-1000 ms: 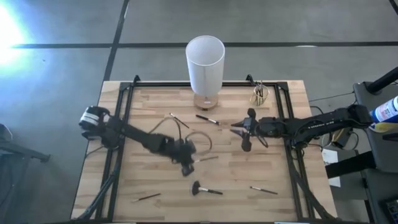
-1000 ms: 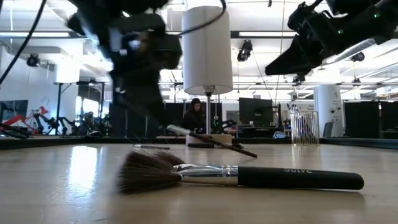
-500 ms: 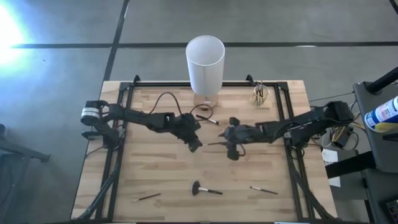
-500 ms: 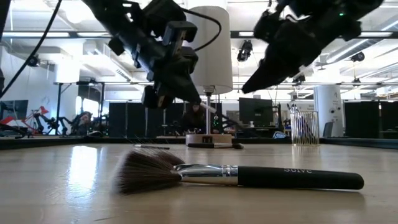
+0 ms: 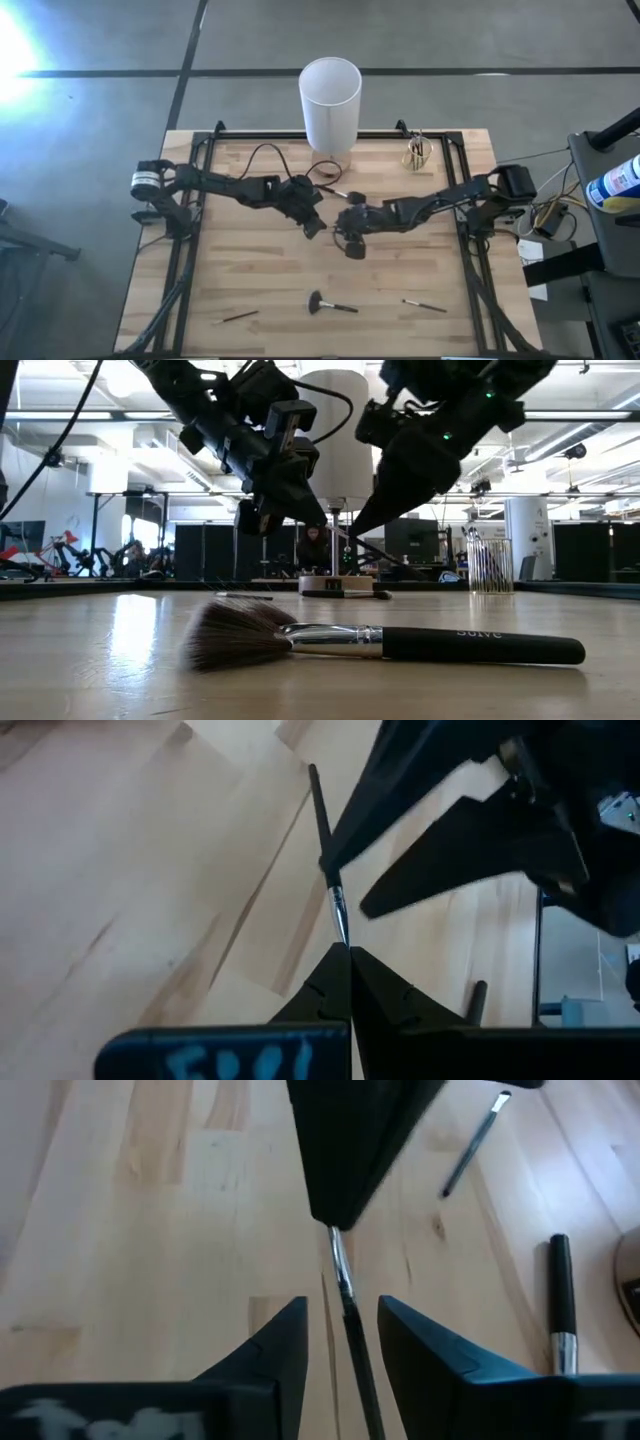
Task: Pick & Place Makeup Brushes
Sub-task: Put the eyeshadow brush into the makeup brush holder
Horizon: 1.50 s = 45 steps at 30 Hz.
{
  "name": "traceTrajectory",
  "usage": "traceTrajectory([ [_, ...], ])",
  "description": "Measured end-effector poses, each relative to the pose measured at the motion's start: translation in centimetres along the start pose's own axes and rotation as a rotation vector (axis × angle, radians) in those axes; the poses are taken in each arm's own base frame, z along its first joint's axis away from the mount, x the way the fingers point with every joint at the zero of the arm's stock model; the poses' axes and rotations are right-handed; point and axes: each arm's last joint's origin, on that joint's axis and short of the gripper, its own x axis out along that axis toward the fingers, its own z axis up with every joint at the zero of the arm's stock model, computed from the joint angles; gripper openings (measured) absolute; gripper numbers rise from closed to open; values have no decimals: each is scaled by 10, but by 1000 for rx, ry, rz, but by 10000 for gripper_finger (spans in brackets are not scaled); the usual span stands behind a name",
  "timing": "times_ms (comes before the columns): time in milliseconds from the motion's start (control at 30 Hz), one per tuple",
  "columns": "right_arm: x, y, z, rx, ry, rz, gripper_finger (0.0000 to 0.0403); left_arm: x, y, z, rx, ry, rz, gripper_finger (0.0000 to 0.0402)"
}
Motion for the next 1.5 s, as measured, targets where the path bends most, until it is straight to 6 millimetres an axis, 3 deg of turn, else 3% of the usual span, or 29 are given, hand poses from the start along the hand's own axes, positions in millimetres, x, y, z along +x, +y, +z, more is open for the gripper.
traceTrajectory([
  [233,12,0,7,-21,39,-9,91,-1,3,3,24,-6,-1,0],
  [400,13,0,8,-19,39,-10,43,-2,3,3,48,4,-13,0],
  [467,12,0,7,-12,38,-11,20,-2,3,3,77,3,-14,0],
  [700,-4,-6,4,19,-5,-42,13,-17,1,7,168,-83,31,7],
  [833,-25,-19,-6,67,-42,-106,13,-35,-4,3,278,-203,-23,9],
  [967,-59,-44,-15,143,-122,-218,12,-52,-2,-9,373,-350,-91,6],
  [1300,-153,-135,-59,383,-330,-729,11,-78,22,-54,470,-680,-178,0],
  [1500,-175,-172,-91,479,-401,-924,11,-83,36,-69,442,-772,-115,0],
])
